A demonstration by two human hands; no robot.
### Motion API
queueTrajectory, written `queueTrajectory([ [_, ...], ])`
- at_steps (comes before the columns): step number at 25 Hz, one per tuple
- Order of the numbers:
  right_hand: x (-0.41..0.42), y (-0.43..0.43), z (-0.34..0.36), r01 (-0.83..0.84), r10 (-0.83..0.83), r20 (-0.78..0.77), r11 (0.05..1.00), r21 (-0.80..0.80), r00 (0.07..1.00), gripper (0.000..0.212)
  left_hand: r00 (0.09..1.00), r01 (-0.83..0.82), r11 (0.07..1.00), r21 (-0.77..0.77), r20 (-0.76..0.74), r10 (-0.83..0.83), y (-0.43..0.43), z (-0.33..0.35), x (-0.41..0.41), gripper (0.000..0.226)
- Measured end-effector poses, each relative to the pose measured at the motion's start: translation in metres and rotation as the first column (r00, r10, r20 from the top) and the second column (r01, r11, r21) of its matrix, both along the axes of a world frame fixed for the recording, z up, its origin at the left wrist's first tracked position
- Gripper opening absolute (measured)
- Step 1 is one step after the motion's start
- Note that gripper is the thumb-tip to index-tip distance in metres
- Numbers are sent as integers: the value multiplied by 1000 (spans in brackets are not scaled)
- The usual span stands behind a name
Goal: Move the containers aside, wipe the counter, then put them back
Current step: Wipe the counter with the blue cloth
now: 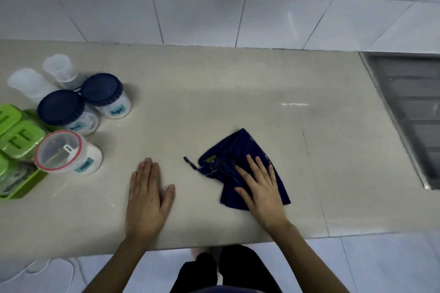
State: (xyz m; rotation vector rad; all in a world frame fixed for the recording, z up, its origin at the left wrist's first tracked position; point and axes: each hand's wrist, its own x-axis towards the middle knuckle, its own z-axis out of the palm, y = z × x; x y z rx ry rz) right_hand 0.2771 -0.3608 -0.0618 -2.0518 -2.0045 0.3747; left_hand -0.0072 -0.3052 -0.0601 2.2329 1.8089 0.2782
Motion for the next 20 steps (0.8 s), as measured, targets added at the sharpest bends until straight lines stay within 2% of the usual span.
queueTrajectory([
  [4,14,-10,1,-9,9,14,1000,2,1000,47,999,15,1000,3,-30,-15,-1,5,6,67],
  [9,50,-28,3,16,-15,28,1000,-10,999,47,969,246,969,-11,-30,-246,-18,15,57,63],
  [12,83,-42,4,43,-43,19,999,-17,999,49,946,322,946,-31,-18,-323,-31,16,107,62],
  [20,211,-103,7,289,-288,-58,957,14,956,48,900,433,900,-40,-24,-435,-46,16,211,64],
])
